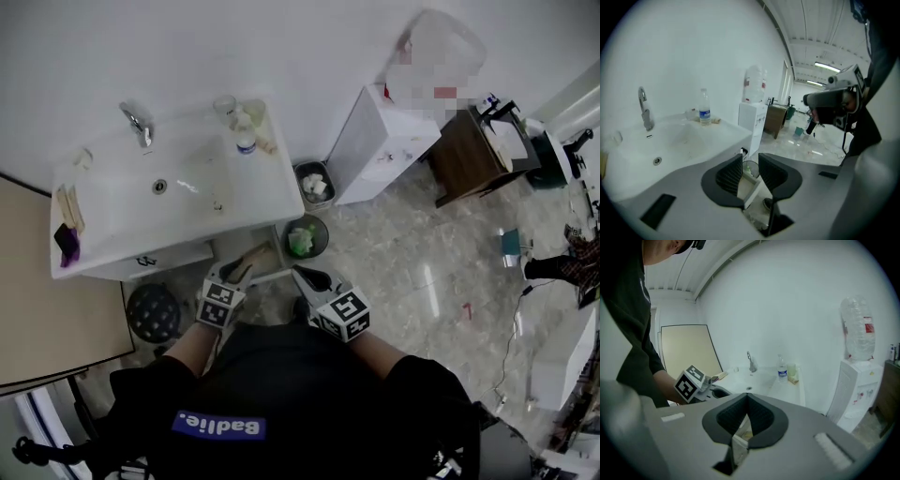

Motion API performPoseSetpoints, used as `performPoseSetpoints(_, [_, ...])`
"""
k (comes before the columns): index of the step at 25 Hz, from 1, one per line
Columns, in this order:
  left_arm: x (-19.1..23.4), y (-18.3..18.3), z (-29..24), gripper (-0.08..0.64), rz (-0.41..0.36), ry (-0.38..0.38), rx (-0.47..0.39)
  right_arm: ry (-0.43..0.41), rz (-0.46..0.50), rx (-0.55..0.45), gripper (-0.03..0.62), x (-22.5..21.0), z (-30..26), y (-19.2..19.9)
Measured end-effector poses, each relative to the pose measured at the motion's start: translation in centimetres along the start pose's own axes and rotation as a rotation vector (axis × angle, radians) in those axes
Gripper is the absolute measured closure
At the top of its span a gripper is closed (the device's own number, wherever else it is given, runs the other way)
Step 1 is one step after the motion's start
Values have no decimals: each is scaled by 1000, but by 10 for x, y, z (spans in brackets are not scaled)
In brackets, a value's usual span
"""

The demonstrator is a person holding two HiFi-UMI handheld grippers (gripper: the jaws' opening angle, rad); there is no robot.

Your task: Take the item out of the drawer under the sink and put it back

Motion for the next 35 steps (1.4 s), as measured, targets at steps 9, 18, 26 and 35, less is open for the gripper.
performPoseSetpoints(9, [-35,-59,94,488,8,62,-224,-80,34,-45,600,47,-12,-27])
performPoseSetpoints(18, [-64,-105,156,534,48,163,-386,-141,81,-129,600,78,-4,-57])
performPoseSetpoints(26, [-76,-112,175,552,48,222,-425,-186,90,-142,600,90,-7,-61])
performPoseSetpoints(35, [-68,-103,170,554,62,207,-408,-265,129,-142,600,101,-13,-67])
Point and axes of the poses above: the fingertips, and each gripper's own axes: z backward along the fingers, x to its left, y out of its underside, the point moved 2 cm from there along z, backward along the fingers
